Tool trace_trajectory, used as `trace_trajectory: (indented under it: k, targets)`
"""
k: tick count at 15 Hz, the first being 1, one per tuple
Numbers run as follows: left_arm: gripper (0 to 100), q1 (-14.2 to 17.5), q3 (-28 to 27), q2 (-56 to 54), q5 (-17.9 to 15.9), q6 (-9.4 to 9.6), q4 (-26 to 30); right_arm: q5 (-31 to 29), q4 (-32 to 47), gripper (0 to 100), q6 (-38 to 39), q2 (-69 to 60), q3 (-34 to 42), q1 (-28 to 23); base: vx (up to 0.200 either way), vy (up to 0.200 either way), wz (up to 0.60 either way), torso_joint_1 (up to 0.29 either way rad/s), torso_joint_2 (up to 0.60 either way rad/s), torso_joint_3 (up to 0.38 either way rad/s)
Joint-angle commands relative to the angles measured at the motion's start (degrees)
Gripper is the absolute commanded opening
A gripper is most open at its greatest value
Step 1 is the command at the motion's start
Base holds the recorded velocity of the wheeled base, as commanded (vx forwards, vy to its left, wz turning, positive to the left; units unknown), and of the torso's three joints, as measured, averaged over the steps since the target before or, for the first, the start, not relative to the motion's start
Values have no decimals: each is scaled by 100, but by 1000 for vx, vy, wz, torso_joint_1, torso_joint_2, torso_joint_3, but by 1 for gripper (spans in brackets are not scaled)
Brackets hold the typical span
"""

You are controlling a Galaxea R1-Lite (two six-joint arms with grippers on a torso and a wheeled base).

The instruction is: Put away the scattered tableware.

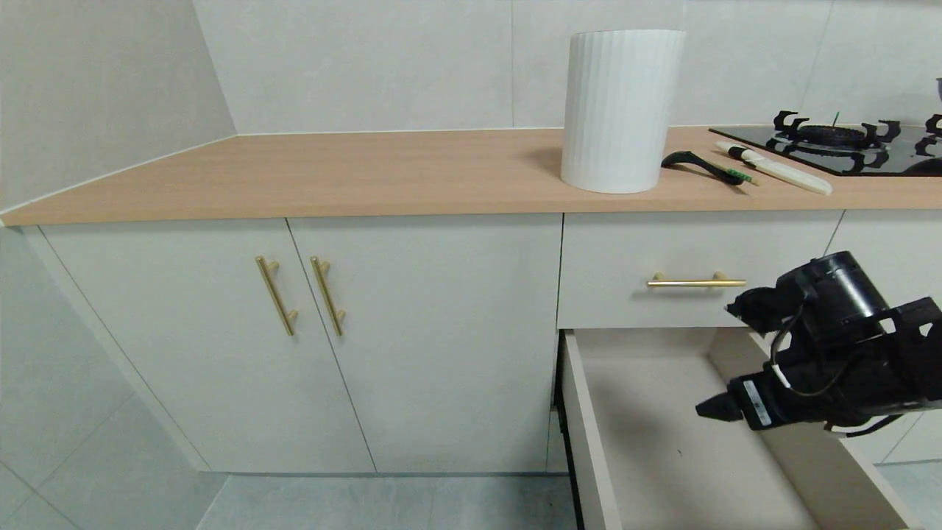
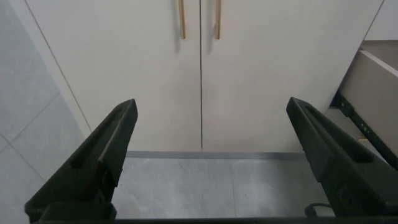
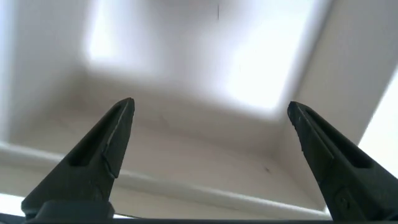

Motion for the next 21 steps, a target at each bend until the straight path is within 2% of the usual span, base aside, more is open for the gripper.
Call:
trace_trajectory:
  k: [1,12,18,21]
  targets:
    - [100,0,0,2,2,0,-1,9,-363,100,135,-359,11,5,0,0,0,0,0,0]
    - [100,0,0,2,2,0,-1,-26,-2622,100,188,-421,820,-39,0,0,0,0,0,0]
    - [100,0,0,2,2,0,-1,-44,-2657,100,-67,-808,882,-39,0,0,0,4,-16,-9]
    - [100,0,0,2,2,0,-1,-44,-2666,100,-67,-825,882,-39,0,0,0,54,-245,-237]
